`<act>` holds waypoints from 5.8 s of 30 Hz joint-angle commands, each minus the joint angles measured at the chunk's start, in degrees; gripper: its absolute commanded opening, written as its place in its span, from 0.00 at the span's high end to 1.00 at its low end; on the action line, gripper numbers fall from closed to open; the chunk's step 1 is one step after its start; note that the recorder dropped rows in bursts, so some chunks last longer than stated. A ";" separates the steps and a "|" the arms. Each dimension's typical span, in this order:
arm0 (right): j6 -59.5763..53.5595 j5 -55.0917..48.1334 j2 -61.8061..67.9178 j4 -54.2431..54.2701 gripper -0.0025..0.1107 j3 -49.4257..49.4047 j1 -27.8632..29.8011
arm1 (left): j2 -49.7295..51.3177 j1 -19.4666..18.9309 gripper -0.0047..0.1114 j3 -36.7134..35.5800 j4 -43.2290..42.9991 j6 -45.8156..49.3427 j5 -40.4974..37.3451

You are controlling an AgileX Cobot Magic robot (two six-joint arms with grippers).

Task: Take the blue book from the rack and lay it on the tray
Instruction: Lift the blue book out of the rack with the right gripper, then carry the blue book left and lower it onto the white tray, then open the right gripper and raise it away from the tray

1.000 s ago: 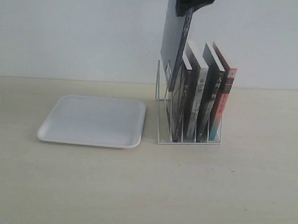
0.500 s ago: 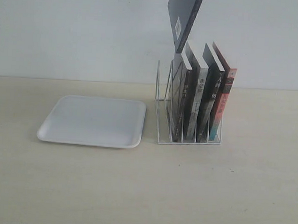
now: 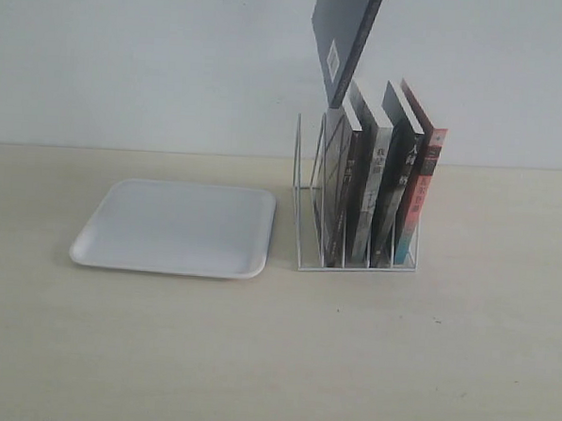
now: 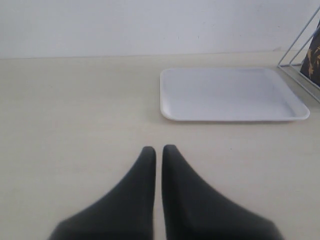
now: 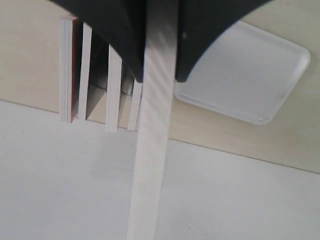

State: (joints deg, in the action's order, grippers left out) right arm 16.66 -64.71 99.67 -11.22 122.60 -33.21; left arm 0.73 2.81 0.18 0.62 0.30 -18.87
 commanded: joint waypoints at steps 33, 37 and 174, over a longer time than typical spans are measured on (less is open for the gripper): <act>-20.27 15.35 11.40 27.57 0.98 -0.17 -12.74 | -0.27 -0.19 0.92 -0.18 -0.05 0.18 0.81; -20.03 14.17 14.16 25.04 0.98 -0.17 -13.32 | -0.27 -0.19 0.92 -0.18 -0.05 0.18 0.81; -3.40 -5.25 21.47 -7.21 0.98 10.65 -23.34 | -0.27 -0.19 0.92 -0.18 -0.05 0.18 0.81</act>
State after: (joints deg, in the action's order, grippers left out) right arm 12.92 -69.82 121.89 -18.38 132.95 -56.67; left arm 0.73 2.81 0.18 0.62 0.30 -18.87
